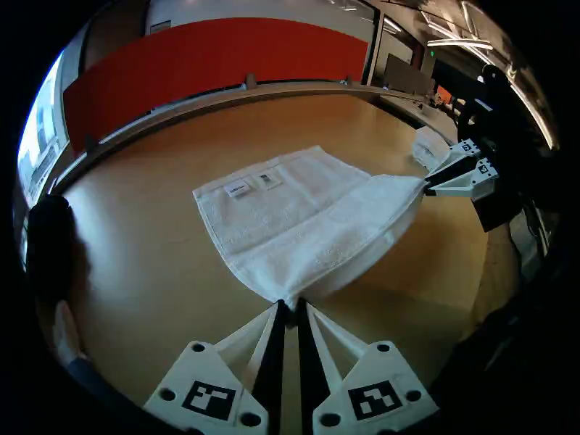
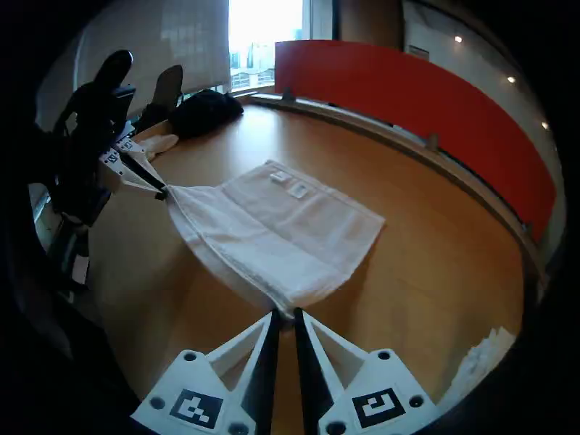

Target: Fold towel

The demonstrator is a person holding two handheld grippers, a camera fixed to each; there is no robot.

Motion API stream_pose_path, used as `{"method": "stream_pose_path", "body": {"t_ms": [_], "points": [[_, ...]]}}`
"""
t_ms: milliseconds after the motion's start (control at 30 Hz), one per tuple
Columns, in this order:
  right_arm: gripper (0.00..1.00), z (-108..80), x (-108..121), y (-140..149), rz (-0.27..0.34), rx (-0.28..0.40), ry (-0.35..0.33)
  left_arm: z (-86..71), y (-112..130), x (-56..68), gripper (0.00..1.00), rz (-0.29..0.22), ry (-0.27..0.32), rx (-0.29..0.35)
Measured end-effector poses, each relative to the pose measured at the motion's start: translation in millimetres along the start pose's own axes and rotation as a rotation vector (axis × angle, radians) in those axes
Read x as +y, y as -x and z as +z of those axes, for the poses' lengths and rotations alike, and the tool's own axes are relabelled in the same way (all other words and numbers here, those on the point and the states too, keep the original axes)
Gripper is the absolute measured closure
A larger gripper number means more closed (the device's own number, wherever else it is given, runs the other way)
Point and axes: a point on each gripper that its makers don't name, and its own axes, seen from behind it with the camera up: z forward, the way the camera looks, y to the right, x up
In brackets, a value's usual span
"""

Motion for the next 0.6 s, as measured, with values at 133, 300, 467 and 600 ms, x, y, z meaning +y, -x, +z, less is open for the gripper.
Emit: {"method": "stream_pose_path", "body": {"t_ms": [133, 300, 467, 600], "points": [[0.85, -12.2, -6, -7, 0.001, 0.013, -0.002, -12.1, -4, 2.8, 0.88, 0.005, -0.003, 0.006], [0.85, -27.3, -13, -15, 0.000, 0.024, -0.006, -25.6, -7, 7.6, 0.88, 0.004, -0.005, 0.011], [0.85, -40.5, -19, -19, -0.008, 0.026, -0.007, -38.1, -10, 13.3, 0.88, -0.015, 0.000, 0.016], [0.85, -49.4, -20, -21, -0.008, 0.029, -0.008, -46.9, -11, 18.7, 0.88, -0.028, 0.009, 0.018]]}}
